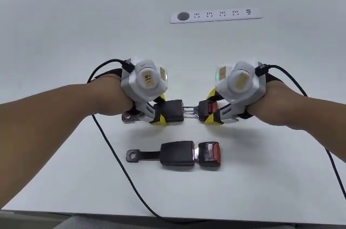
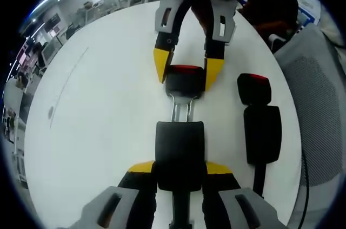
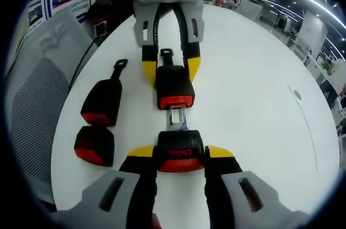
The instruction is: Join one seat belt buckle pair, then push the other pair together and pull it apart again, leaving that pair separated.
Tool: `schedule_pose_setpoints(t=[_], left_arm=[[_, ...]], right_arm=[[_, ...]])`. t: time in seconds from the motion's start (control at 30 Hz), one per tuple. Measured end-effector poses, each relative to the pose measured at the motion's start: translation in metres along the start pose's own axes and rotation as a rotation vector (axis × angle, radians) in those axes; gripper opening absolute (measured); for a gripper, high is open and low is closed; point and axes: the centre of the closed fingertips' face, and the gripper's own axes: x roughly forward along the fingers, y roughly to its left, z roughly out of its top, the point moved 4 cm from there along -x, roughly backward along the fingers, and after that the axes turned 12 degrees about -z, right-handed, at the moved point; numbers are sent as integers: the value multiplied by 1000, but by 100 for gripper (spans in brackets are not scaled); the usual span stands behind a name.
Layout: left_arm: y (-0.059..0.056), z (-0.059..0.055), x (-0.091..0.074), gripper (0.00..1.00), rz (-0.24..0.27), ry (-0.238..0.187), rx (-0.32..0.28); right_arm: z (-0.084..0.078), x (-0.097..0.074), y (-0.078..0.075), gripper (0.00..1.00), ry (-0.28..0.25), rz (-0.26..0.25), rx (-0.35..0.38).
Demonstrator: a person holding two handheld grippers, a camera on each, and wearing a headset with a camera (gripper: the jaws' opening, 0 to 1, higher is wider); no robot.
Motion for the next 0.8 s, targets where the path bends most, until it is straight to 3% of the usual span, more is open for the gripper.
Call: schedule_pose_setpoints(t=[0.17,0.27,0.5,0.67,0.8], left_arm=[[-1,0,-1,33,4,5,-9],[-2,0,-1,33,6,3,-11],[-1,0,-1,33,-1,-6,1],[-4,2,-1,32,1,-12,7],[-3,4,-1,32,-9,14,3]], right_arm=[[6,-1,0,33,0,-30,-70],[8,-4,1,33,-7,-30,-59],[11,10,1,32,-44,-3,-6],[11,5,0,32,-49,24,39],[12,10,0,31,-56,36,37]])
